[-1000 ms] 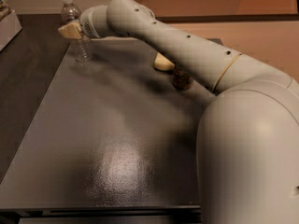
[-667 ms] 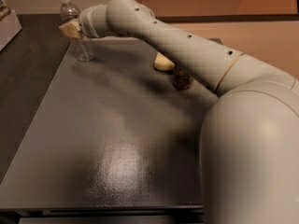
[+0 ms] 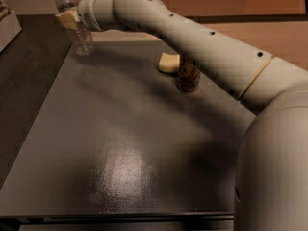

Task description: Pick water bottle

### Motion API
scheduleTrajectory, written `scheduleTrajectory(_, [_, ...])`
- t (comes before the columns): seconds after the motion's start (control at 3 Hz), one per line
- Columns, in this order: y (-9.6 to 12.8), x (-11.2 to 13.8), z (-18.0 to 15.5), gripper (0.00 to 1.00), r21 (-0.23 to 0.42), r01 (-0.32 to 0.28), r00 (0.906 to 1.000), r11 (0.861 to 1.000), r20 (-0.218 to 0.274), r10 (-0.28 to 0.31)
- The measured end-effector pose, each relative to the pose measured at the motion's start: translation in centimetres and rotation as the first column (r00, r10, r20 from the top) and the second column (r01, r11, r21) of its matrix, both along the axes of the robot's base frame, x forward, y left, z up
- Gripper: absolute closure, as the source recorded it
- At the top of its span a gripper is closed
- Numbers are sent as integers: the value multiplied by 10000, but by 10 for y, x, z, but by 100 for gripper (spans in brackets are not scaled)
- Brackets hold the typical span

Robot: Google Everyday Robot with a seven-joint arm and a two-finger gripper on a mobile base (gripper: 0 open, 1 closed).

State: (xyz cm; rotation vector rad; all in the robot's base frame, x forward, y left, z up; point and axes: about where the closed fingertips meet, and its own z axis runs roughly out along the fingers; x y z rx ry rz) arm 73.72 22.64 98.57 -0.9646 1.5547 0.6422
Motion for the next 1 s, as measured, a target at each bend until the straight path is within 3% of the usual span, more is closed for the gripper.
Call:
scheduleTrajectory(0.33, [-10,-24,32,100,114,-254,9993,9996,292,250])
scheduleTrajectory(0.67, [-41,-56,72,100,145,-293,9980,9995,564,284])
scheduleTrajectory(1.0, [-41,-56,72,100,145,-294,9980,9995,564,285])
